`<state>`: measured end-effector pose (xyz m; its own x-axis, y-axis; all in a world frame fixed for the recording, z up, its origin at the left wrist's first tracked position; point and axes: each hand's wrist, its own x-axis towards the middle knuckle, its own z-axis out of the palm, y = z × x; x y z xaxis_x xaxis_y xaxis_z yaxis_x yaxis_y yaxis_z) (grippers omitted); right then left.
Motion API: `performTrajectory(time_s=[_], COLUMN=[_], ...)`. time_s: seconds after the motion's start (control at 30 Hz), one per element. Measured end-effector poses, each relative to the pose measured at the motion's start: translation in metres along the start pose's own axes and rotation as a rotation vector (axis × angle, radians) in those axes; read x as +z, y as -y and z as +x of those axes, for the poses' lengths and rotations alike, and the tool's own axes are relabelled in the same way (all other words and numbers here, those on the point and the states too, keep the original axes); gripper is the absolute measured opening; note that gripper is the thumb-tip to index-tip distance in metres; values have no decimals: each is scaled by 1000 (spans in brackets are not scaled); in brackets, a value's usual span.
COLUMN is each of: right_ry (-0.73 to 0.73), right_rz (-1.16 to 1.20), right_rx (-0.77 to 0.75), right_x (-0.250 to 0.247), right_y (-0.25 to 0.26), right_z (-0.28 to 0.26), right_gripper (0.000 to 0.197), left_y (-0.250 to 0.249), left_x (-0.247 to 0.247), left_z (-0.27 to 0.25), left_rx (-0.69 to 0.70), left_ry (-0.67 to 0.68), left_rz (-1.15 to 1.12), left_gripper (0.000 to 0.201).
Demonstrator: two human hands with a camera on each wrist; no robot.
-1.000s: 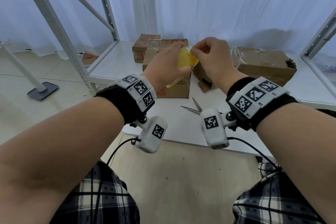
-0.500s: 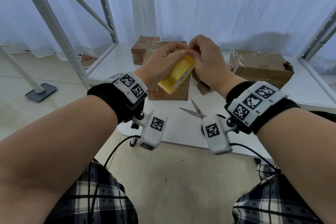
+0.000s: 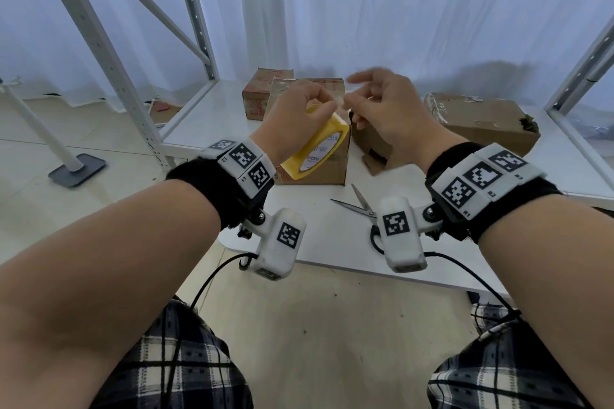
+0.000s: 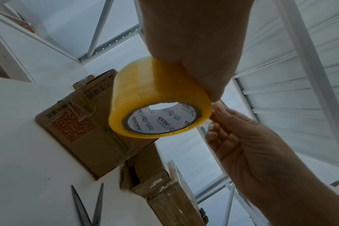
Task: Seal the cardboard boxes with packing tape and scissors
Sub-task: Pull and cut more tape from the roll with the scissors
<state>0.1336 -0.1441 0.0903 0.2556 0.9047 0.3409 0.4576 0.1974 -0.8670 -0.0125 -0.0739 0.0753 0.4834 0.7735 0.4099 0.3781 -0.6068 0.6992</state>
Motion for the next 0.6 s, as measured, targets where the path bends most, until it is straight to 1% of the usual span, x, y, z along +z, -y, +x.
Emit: performTrajectory(time_s=[0.07,0.13,0.17,0.23,0.27,0.3,0.33,0.47,0.6], right_ry=[-21,-11,11,105,166,207,216,102,103], right_rz=[44,2,-8,17,16,-6,-21,-37,-121], right_rx=[40,93,143,248,261,244,216,155,157], right_x=[2,5,5,4,3,2,2,2,4], right_y=[0,0,-1,-4,-5,-6,-8,-12,-14], right_z=[0,1,1,-1,-2,-5,-6,-3,-1], right_gripper=[31,40,40,31,23,17,13,14,12], left_y=[2,3,4,5,5,6,6,6,5], left_x=[1,2,2,2,2,1,1,0,2], left_z=[2,3,3,3,3,2,2,0,-1], left_rx=[-21,-38,-38,-29,-28,-26,-27,-30,-17], left_ry=[-31,-44,-49,-51,-49,-49,-51,-58,-36], left_rz=[-8,-10,-9,-4,1,4,5,14,30], left_gripper=[17,16,15,14,13,12,11,9,10])
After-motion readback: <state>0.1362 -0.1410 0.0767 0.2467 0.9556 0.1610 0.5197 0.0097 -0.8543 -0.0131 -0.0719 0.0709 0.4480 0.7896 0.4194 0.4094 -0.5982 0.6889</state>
